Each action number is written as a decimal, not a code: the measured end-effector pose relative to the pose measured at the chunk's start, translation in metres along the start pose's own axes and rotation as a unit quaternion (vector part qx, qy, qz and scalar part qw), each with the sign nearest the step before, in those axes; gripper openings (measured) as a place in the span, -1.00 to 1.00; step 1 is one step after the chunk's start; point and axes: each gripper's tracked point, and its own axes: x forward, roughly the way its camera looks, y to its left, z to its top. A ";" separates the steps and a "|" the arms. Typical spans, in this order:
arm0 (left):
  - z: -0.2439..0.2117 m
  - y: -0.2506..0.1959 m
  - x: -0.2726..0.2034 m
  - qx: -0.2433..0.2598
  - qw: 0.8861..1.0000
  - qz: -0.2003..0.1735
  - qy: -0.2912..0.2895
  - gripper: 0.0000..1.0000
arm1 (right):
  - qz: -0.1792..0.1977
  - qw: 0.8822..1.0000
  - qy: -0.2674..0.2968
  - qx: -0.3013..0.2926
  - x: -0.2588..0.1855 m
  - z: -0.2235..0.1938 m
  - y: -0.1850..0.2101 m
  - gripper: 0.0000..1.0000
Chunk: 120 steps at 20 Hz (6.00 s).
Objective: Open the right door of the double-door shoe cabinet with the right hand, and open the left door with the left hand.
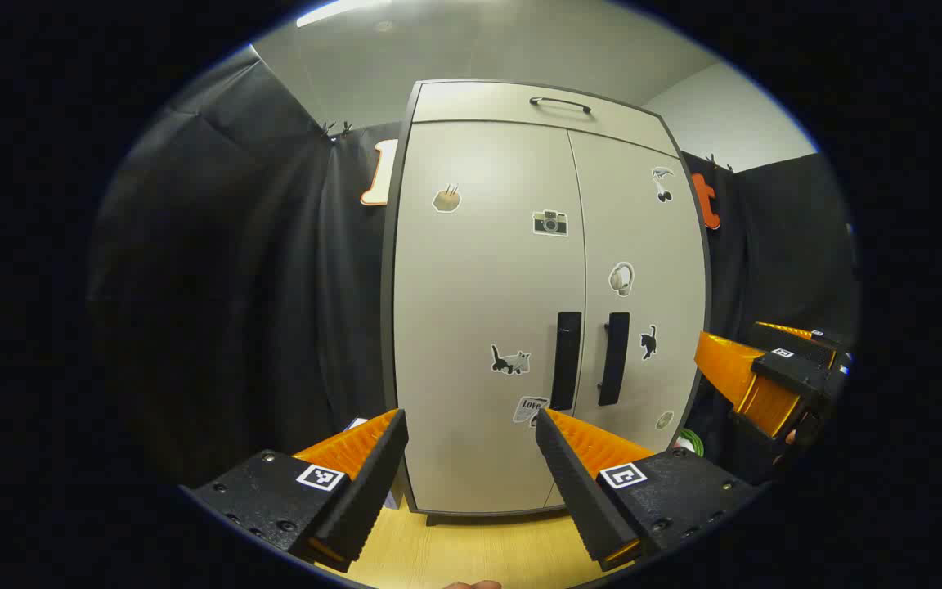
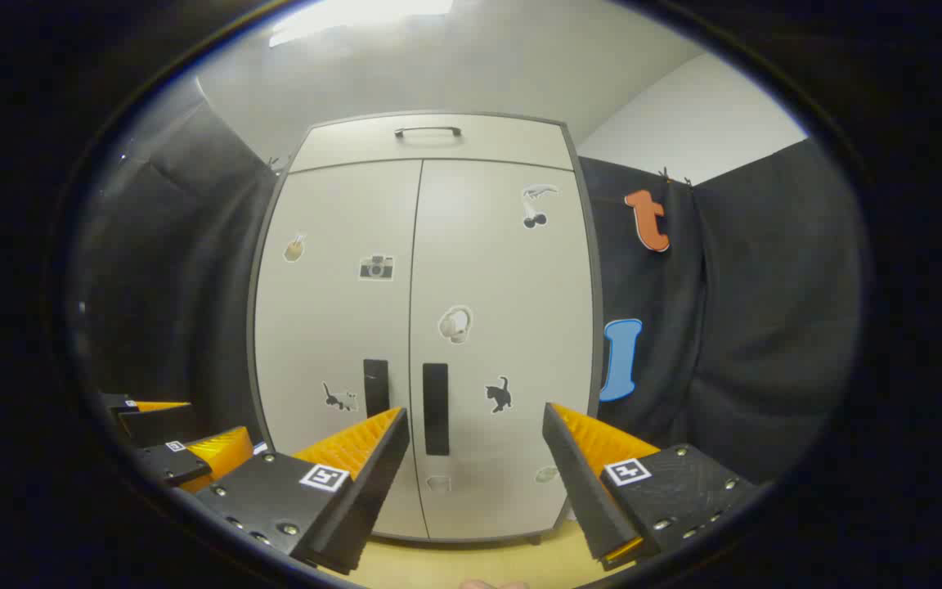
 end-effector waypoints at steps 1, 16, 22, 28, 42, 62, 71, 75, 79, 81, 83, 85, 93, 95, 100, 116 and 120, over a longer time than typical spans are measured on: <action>0.000 0.001 0.001 0.000 1.000 0.001 0.000 0.95 | 0.001 1.000 0.000 0.001 0.002 0.000 0.001 0.96; -0.004 0.015 0.014 -0.002 1.000 0.014 0.003 0.95 | 0.016 1.000 0.000 -0.005 0.035 -0.004 0.019 0.87; -0.008 0.028 0.014 0.010 1.000 0.029 0.005 0.95 | 0.017 1.000 0.004 -0.016 0.076 -0.010 0.031 0.86; -0.016 0.045 0.018 0.013 0.999 0.046 0.015 0.95 | 0.012 0.999 0.026 -0.025 0.125 -0.034 0.040 0.39; -0.034 0.055 0.031 0.003 0.998 0.047 0.035 0.95 | 0.026 0.998 0.050 -0.038 0.152 -0.055 0.056 0.03; -0.041 0.054 -0.003 -0.002 0.996 0.066 0.051 0.95 | 0.016 0.998 0.056 0.000 0.107 -0.049 0.029 -0.63; -0.038 0.059 -0.010 0.012 0.996 0.073 0.047 0.95 | 0.005 0.998 0.060 0.002 0.083 -0.046 0.014 -0.83; -0.039 0.050 -0.005 0.012 0.997 0.059 0.046 0.95 | -0.004 0.998 0.056 0.004 0.079 -0.045 0.011 -0.83; -0.034 0.046 -0.001 0.017 0.998 0.048 0.040 0.96 | -0.009 0.999 0.052 0.007 0.070 -0.044 0.006 -0.83; -0.031 0.043 0.001 0.017 0.998 0.042 0.038 0.96 | -0.015 0.999 0.050 0.008 0.063 -0.042 0.001 -0.84; -0.032 0.040 0.002 0.014 0.999 0.035 0.037 0.96 | -0.015 0.998 0.053 0.016 0.055 -0.041 -0.005 -0.85; -0.033 0.032 0.003 0.009 0.999 0.025 0.038 0.96 | -0.017 0.998 0.057 0.023 0.047 -0.040 -0.012 -0.85; -0.031 -0.004 0.005 0.008 0.999 -0.012 0.034 0.96 | -0.050 0.997 0.049 0.020 0.012 -0.034 -0.054 -0.87; -0.030 -0.019 0.006 0.002 0.999 -0.026 0.031 0.96 | -0.056 0.997 0.049 0.017 0.006 -0.033 -0.062 -0.87; -0.037 -0.046 0.005 0.001 0.998 -0.053 0.040 0.96 | -0.099 0.994 0.043 0.000 -0.011 -0.029 -0.096 -0.87; -0.043 -0.117 -0.004 0.001 0.996 -0.069 0.053 0.96 | -0.086 0.993 0.068 0.043 -0.004 -0.037 -0.181 -0.99; -0.045 -0.124 0.006 0.003 0.998 -0.041 0.057 0.96 | -0.061 0.994 0.071 0.059 -0.002 -0.036 -0.203 -0.99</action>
